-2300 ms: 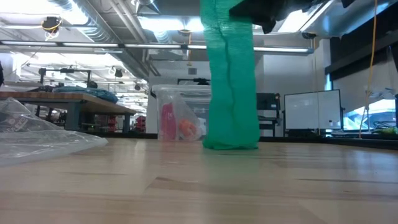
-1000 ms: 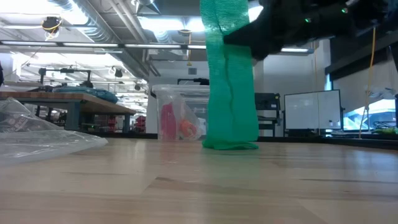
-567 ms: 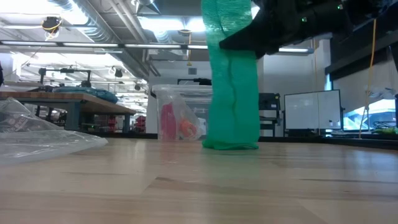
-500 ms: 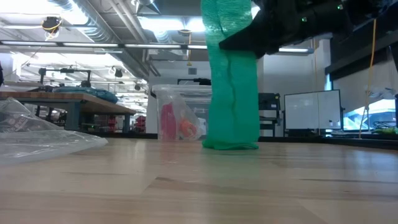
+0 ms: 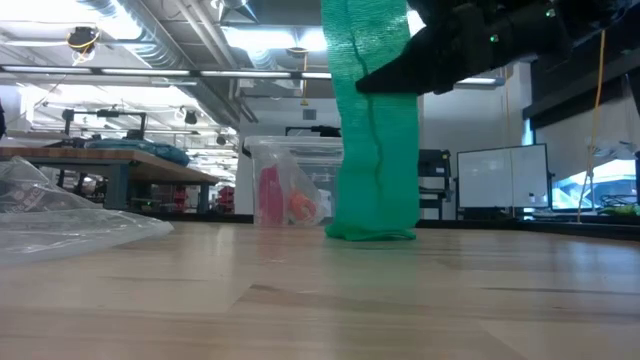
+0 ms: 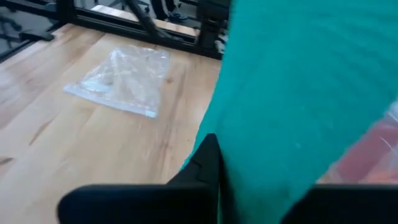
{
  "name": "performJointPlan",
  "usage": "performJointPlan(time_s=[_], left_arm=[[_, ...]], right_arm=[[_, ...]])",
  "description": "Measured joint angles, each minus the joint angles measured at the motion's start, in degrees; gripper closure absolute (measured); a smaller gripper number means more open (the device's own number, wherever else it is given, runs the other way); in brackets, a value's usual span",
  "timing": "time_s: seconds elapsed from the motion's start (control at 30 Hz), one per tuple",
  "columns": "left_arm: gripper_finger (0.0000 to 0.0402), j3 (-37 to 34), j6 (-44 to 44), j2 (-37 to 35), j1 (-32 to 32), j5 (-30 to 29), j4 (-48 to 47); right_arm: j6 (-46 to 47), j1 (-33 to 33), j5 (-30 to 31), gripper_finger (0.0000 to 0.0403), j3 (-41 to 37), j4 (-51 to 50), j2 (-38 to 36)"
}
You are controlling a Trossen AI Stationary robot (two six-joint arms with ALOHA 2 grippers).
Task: Roll bandage
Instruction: Roll the green bandage
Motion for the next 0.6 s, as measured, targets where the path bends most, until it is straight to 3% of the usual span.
performJointPlan(time_s=[0.37,0.6], left_arm=[[0.0391,0.0,10.2,-1.3,-2.5,-15.9,-0.8],[0.0391,0.0,12.1,-1.3,-2.0,-16.4,-4.2]], right_arm=[[0.5,10.3,7.1,0.0395,3.7,-7.3,-0.7],[-1.4,18.9,19.0,0.0397,8.6,-15.5,-0.7]])
